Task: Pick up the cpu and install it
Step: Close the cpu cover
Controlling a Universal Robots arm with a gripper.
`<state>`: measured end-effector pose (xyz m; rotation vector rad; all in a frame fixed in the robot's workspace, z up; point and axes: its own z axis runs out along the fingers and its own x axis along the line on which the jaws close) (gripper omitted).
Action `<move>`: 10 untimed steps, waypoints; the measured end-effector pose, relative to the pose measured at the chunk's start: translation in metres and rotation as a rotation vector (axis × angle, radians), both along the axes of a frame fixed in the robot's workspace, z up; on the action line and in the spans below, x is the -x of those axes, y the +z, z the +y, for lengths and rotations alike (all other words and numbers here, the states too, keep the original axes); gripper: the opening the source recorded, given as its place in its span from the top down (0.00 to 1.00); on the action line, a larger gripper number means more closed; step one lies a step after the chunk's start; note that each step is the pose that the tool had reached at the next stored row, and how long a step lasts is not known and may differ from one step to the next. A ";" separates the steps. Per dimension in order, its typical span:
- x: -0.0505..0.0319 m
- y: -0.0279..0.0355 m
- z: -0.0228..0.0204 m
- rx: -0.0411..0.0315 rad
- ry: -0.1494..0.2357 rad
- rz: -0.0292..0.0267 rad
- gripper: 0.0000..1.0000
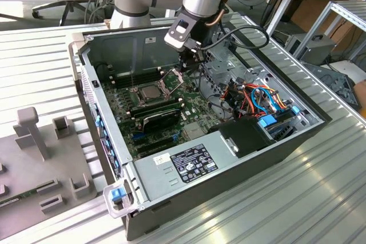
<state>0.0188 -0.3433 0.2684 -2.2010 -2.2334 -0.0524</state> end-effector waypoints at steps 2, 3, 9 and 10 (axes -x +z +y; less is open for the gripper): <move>-0.0051 0.0000 0.0000 0.0000 0.000 0.0001 0.89; -0.0070 0.0000 0.0000 0.0000 0.000 0.0001 0.89; -0.0139 -0.0035 0.0000 0.0011 0.000 0.0002 0.89; -0.0146 -0.0052 0.0000 0.0013 0.000 0.0001 0.89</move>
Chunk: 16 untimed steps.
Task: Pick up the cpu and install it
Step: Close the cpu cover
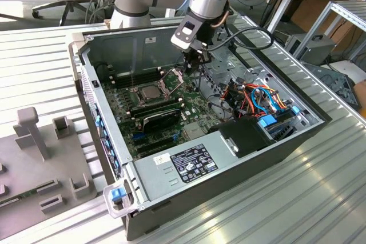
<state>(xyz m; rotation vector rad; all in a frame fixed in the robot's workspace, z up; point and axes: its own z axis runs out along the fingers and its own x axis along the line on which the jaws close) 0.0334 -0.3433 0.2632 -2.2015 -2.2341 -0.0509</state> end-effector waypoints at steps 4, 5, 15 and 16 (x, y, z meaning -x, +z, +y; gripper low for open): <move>-0.0025 -0.0062 0.0000 0.0021 0.000 0.0000 0.89; -0.0025 -0.0079 0.0000 0.0020 0.000 0.0000 0.89; 0.0044 -0.0140 0.0005 0.0020 0.000 -0.0001 0.89; 0.0062 -0.0141 0.0005 0.0020 0.000 -0.0001 0.89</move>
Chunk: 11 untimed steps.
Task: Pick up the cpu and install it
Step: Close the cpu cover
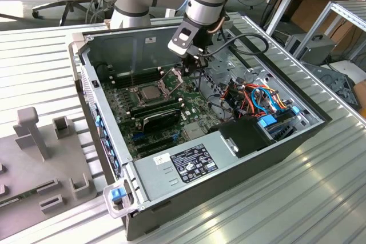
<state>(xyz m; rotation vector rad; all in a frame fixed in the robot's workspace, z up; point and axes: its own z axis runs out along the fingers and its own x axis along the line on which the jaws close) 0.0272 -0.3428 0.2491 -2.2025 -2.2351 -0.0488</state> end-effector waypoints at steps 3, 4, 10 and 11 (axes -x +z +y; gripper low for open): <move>0.0070 -0.0003 0.0003 -0.0001 0.000 0.0001 0.89; 0.0120 -0.0004 0.0006 -0.0002 0.000 0.0001 0.89; 0.0399 -0.0007 0.0016 -0.0015 0.000 0.0000 0.89; 0.0442 -0.0007 0.0015 -0.0020 0.000 0.0001 0.89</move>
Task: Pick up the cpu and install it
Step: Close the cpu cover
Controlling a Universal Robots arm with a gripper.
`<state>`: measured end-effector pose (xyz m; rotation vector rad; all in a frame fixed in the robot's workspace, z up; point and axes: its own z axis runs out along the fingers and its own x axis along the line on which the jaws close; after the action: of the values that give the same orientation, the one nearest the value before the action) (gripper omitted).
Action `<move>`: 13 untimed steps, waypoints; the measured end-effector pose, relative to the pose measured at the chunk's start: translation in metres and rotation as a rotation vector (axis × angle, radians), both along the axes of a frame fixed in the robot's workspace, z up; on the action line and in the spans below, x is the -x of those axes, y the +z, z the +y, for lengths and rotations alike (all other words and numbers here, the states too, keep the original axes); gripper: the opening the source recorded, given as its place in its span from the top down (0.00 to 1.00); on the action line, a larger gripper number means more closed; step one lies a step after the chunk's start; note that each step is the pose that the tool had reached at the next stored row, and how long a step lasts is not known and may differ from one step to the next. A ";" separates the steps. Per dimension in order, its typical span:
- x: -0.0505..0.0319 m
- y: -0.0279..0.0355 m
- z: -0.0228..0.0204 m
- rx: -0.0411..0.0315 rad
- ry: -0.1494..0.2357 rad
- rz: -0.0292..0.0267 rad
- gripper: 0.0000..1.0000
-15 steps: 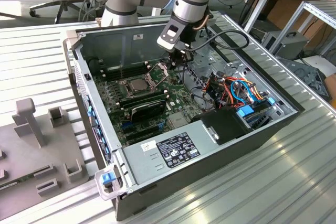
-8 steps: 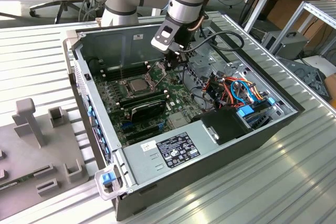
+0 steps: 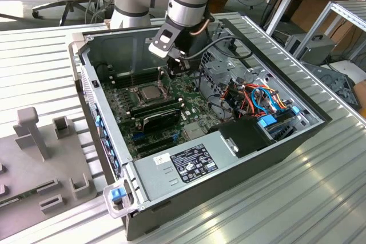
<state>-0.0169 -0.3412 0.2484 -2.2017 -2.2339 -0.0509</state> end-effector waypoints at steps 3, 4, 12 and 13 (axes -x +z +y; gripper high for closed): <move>0.0123 -0.0002 0.0000 -0.0021 0.000 0.0000 0.89; 0.0150 -0.0004 0.0001 -0.0026 0.000 -0.0002 0.89; 0.0157 -0.0003 0.0000 -0.0024 0.001 0.0000 0.89; 0.0157 -0.0004 0.0000 -0.0024 0.004 0.0001 0.89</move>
<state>-0.0327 -0.3413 0.2480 -2.1955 -2.2374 -0.0535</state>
